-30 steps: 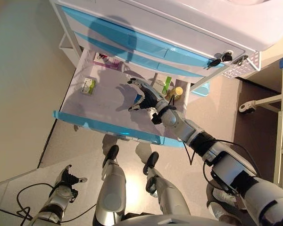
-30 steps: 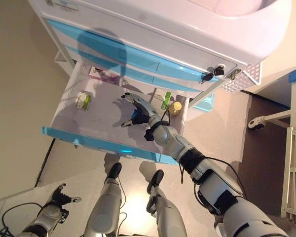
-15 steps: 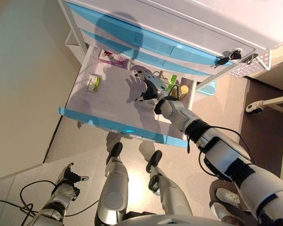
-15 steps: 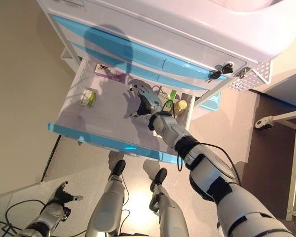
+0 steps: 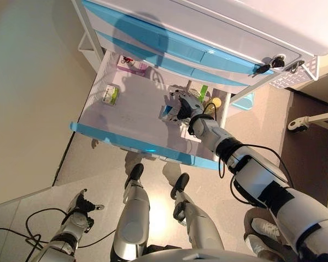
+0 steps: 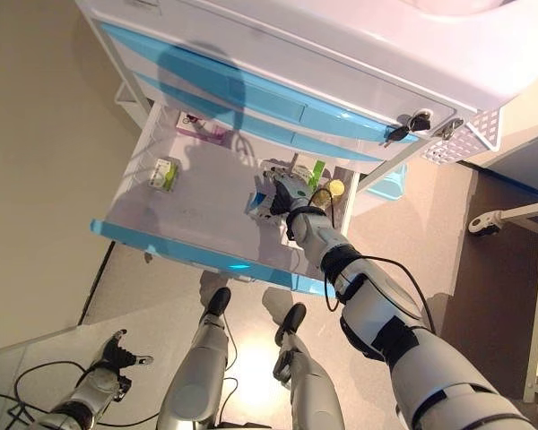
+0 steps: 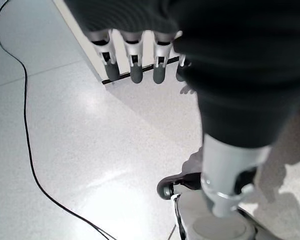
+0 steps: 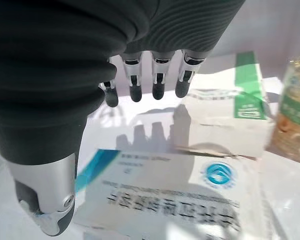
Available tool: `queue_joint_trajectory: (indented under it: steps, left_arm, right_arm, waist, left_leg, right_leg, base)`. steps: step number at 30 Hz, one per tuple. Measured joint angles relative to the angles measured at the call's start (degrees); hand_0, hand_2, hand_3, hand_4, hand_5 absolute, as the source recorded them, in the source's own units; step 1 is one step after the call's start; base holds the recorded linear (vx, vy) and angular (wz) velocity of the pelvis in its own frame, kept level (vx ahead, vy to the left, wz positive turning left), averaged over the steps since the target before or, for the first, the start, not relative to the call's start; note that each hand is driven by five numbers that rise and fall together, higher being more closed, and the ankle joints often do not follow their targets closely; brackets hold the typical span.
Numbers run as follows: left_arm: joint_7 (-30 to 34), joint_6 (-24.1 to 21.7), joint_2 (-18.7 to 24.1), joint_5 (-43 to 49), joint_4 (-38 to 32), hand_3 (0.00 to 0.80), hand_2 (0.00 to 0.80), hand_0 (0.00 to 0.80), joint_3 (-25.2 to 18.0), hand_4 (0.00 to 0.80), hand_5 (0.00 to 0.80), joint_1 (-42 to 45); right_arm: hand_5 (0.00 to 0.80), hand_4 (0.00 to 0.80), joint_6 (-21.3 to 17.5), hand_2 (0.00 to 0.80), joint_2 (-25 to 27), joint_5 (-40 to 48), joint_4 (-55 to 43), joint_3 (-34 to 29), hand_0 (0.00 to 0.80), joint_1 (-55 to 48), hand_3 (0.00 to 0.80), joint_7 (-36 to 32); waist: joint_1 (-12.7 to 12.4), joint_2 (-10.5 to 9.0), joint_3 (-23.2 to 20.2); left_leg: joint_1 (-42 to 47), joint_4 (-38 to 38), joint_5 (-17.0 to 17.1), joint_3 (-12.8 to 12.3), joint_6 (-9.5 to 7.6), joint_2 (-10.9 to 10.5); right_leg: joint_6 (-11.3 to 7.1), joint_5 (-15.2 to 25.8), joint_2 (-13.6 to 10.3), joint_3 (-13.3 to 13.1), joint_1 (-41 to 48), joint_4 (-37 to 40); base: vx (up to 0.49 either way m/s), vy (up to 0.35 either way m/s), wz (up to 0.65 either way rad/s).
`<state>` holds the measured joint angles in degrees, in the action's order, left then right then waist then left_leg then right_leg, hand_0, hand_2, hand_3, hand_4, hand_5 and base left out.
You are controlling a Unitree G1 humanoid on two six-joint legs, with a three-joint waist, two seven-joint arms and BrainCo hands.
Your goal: Open the drawer and pick up the medicine
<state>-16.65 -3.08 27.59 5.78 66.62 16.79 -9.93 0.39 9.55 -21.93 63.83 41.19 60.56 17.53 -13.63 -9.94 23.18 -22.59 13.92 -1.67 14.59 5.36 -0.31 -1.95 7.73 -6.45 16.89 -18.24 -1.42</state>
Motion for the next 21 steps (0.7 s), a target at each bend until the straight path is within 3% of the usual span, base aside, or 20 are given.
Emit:
queue_joint_trajectory:
  steps: [21]
  left_arm:
    - [-0.01,-0.01,-0.76,-0.34,0.01,0.000,0.000,0.000,0.56,0.000,0.000,-0.08]
  right_arm:
    - [0.000,0.000,1.30,0.000,-1.53,-3.50,2.46,-0.02,0.000,-1.43,0.000,2.10]
  waist:
    - [0.07,1.38,-0.63]
  left_leg:
    - [-1.82,0.93,0.52,0.06,-0.18,-0.67]
  right_leg:
    - [-0.05,0.06,-0.75,-0.08,-1.95,-1.43]
  base:
    - [0.000,0.000,0.00]
